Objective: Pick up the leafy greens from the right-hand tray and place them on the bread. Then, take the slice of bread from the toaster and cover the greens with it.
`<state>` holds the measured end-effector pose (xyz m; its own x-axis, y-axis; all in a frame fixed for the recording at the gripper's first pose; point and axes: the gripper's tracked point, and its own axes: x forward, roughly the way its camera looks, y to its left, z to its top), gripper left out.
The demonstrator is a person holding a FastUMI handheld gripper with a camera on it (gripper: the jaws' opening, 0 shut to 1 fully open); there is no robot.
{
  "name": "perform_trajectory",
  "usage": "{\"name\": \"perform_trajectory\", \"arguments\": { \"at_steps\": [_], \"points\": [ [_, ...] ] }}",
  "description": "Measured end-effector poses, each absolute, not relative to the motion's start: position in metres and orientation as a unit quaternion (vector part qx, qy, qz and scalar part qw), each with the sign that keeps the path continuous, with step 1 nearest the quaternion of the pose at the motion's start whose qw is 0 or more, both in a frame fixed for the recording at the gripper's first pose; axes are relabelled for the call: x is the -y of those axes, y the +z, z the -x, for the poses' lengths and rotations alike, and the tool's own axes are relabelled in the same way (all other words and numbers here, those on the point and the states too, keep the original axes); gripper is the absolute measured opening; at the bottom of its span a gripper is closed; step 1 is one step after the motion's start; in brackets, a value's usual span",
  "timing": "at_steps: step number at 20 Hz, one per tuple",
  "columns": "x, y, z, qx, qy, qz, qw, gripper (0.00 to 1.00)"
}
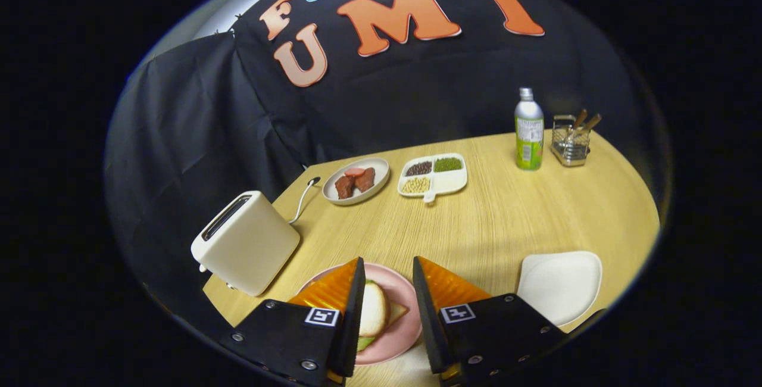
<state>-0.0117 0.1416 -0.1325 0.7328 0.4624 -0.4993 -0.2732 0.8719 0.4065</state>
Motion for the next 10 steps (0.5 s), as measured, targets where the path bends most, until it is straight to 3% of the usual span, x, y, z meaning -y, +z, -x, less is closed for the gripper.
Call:
{"name": "perform_trajectory", "arguments": {
  "at_steps": [5, 10],
  "points": [
    [-0.135, -0.087, -0.003, -0.213, 0.184, -0.115, 0.953, 0.66],
    [-0.14, -0.056, -0.008, -0.136, 0.175, -0.088, 0.971, 0.74]
  ]
}}
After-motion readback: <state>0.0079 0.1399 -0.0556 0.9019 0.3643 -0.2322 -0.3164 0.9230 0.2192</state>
